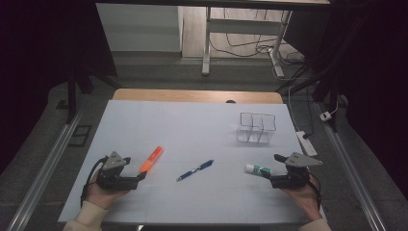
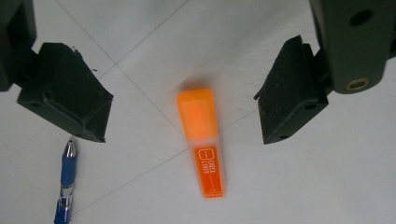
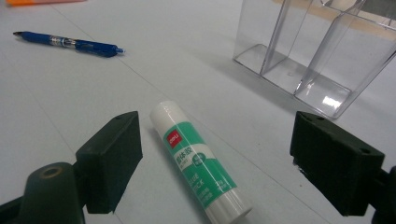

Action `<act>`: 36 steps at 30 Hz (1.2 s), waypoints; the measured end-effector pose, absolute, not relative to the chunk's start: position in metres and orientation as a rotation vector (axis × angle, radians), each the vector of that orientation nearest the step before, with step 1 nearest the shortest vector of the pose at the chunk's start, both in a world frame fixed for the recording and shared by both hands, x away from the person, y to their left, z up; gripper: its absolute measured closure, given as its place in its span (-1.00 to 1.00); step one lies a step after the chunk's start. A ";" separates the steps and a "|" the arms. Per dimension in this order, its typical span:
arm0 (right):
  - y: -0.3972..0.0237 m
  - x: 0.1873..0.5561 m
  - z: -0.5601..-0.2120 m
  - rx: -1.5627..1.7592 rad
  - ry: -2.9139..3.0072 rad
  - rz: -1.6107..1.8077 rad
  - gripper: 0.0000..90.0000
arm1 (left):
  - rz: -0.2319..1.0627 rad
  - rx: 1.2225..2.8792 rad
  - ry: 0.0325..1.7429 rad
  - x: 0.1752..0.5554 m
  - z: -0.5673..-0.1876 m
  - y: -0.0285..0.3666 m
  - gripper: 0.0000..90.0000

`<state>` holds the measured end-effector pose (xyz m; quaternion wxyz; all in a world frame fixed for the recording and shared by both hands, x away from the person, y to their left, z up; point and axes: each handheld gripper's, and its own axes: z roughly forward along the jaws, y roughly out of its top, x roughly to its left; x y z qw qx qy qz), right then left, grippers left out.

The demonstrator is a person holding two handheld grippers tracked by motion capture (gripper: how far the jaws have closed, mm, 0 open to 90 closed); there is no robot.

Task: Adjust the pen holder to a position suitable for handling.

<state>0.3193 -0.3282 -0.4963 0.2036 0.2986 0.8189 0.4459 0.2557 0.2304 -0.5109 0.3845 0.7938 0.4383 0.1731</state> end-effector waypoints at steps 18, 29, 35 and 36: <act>-0.328 0.320 -0.496 0.856 2.281 1.234 -0.57 | 0.437 2.017 1.107 0.262 -0.513 0.231 -0.58; -0.324 0.324 -0.498 0.874 2.297 1.220 -0.53 | 0.435 2.012 1.092 0.264 -0.513 0.231 -0.58; -0.324 0.327 -0.495 0.893 2.276 1.224 -0.50 | 0.444 2.013 1.083 0.264 -0.513 0.230 -0.58; -0.324 0.327 -0.495 0.893 2.276 1.224 -0.50 | 0.444 2.014 1.082 0.264 -0.513 0.230 -0.58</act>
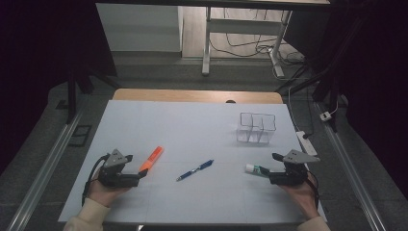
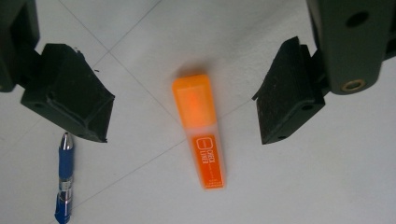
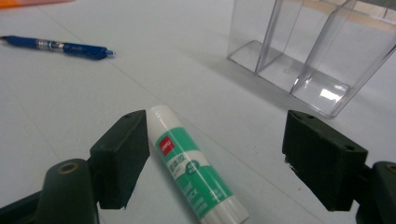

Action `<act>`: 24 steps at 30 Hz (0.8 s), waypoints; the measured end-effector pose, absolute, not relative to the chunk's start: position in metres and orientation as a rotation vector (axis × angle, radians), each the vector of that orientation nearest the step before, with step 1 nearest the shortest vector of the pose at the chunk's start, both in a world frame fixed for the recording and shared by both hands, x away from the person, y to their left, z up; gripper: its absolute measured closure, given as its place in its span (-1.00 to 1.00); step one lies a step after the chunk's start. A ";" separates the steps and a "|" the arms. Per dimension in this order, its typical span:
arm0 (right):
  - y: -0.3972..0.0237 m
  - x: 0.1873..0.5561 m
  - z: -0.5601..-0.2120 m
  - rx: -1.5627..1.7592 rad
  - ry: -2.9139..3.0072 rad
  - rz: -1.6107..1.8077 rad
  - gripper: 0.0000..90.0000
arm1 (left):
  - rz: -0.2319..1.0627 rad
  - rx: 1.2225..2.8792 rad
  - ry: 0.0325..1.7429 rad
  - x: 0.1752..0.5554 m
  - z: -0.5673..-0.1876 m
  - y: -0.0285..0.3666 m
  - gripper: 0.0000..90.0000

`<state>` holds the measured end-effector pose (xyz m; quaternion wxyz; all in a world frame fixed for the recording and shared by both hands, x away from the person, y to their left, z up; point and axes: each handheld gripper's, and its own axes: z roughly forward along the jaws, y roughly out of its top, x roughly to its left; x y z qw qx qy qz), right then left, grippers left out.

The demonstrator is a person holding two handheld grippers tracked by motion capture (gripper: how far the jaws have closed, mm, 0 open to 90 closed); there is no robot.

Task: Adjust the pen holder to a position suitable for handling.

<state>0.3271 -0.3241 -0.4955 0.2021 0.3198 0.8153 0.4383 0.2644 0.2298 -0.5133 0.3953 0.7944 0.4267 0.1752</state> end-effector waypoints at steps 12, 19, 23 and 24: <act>-0.324 0.348 -0.486 0.995 2.222 1.141 -0.47 | 0.464 2.012 1.082 0.260 -0.513 0.231 -0.59; -0.324 0.352 -0.481 1.035 2.213 1.148 -0.44 | 0.466 2.005 1.090 0.260 -0.514 0.232 -0.59; -0.326 0.355 -0.480 1.053 2.203 1.111 -0.38 | 0.468 2.006 1.093 0.260 -0.514 0.232 -0.59; -0.329 0.358 -0.480 1.079 2.192 1.100 -0.33 | 0.468 2.005 1.094 0.260 -0.514 0.232 -0.59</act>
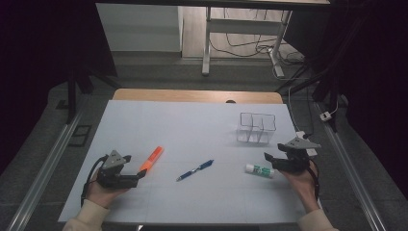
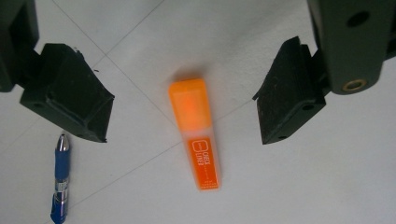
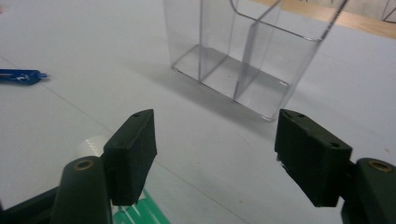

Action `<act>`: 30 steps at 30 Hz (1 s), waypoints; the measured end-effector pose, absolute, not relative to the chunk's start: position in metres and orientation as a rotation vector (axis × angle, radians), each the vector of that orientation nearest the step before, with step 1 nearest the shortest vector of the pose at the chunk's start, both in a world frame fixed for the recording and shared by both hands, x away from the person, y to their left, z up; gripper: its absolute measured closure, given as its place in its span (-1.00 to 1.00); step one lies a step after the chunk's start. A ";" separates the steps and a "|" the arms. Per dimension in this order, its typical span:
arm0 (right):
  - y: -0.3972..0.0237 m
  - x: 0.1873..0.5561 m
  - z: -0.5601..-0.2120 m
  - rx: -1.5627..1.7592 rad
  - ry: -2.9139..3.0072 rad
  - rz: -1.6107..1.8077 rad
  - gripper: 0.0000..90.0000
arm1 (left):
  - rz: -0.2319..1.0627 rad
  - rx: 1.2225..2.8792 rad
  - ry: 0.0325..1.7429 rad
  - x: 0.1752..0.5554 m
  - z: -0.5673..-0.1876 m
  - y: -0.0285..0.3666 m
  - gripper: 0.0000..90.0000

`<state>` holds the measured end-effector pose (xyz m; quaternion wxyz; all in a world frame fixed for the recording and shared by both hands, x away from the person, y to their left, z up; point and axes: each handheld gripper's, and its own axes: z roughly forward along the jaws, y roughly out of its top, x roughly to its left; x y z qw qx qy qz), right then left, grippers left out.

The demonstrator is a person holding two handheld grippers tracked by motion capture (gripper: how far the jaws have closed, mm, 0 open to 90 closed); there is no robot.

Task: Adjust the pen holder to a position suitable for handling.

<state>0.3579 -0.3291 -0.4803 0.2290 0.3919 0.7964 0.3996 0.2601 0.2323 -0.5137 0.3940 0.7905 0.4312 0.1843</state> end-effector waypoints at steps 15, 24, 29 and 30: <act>-0.342 0.374 -0.479 1.164 2.159 1.033 -0.09 | 0.466 2.004 1.106 0.261 -0.514 0.233 -0.59; -0.346 0.387 -0.479 1.199 2.117 0.954 0.22 | 0.469 2.011 1.102 0.262 -0.514 0.232 -0.59; -0.352 0.395 -0.483 1.233 2.112 0.954 0.41 | 0.472 2.007 1.110 0.261 -0.514 0.233 -0.59; -0.352 0.396 -0.483 1.235 2.114 0.950 0.45 | 0.473 2.007 1.110 0.261 -0.514 0.233 -0.59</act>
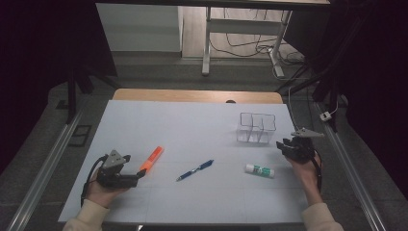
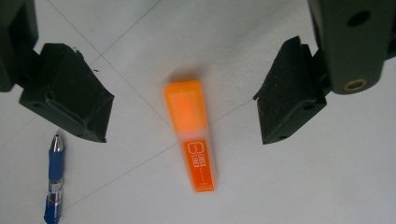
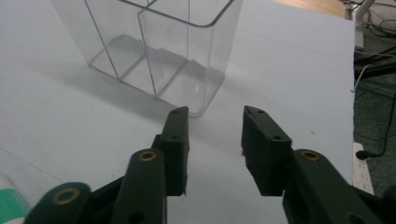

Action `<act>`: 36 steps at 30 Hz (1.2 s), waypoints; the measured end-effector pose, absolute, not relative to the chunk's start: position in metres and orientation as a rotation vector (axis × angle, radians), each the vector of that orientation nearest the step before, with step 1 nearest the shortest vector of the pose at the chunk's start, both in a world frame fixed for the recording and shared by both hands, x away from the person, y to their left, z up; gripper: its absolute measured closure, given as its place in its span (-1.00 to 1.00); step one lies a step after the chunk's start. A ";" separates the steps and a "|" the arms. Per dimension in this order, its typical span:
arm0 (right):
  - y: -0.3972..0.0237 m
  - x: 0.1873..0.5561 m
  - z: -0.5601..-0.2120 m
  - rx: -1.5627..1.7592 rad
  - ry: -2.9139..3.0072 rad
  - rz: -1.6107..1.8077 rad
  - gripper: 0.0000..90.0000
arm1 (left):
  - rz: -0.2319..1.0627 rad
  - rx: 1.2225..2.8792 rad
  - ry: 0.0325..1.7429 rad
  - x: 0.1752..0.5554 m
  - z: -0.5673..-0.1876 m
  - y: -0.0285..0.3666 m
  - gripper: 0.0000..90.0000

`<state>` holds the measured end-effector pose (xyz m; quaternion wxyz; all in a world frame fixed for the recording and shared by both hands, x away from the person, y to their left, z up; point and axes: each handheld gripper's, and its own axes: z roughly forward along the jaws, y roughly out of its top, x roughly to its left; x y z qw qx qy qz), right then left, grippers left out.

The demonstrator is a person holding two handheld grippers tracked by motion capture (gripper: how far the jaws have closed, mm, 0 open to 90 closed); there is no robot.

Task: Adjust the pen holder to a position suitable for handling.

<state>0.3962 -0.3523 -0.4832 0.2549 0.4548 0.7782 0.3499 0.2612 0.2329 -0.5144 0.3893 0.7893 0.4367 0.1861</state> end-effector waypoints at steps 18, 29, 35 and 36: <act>-0.357 0.433 -0.483 1.232 2.124 0.966 0.98 | 0.471 2.014 1.108 0.262 -0.515 0.232 -0.59; -0.352 0.449 -0.488 1.176 2.149 0.978 0.98 | 0.474 2.014 1.114 0.262 -0.516 0.233 -0.59; -0.349 0.456 -0.489 1.166 2.163 0.962 0.98 | 0.477 2.018 1.117 0.262 -0.516 0.232 -0.59; -0.348 0.457 -0.489 1.166 2.166 0.970 0.98 | 0.477 2.018 1.117 0.262 -0.516 0.232 -0.59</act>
